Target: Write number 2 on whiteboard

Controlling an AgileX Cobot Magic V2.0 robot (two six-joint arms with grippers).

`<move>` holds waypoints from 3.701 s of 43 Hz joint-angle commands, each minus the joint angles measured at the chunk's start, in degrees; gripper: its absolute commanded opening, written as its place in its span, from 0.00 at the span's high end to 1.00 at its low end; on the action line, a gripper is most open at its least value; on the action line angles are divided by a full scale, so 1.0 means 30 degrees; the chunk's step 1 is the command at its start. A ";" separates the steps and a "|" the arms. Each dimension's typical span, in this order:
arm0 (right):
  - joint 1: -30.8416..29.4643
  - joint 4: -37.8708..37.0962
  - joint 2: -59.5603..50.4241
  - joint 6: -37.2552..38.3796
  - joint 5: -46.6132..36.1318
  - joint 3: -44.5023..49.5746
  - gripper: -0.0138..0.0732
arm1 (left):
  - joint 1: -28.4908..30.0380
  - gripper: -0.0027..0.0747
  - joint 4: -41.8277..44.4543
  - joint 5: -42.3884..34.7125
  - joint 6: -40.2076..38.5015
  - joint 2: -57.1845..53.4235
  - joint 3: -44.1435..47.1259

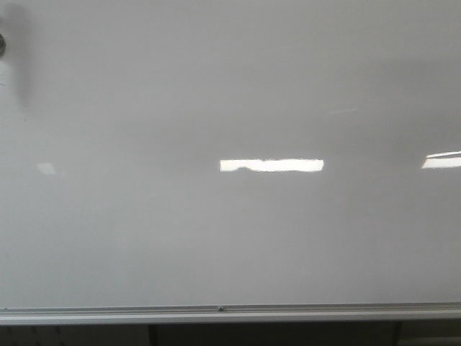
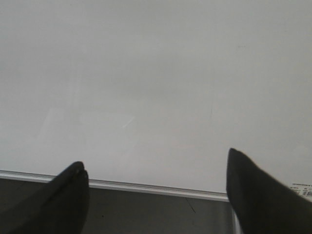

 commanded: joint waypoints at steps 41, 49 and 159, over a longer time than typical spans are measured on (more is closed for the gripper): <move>-0.0056 -0.0136 0.0096 -0.0118 -0.1490 -0.0571 0.15 | -0.0102 0.34 -0.0896 -0.4269 0.0013 0.7849 -0.5017; -0.0056 -0.0136 0.0096 -0.0118 -0.1490 -0.0571 0.15 | -0.0102 0.60 -0.0896 -0.4343 0.0013 0.7849 -0.5017; 1.0471 1.3873 0.7609 -2.3122 0.5372 -0.5615 0.20 | -1.9126 0.98 -0.0750 0.8448 0.9961 0.4695 -0.5314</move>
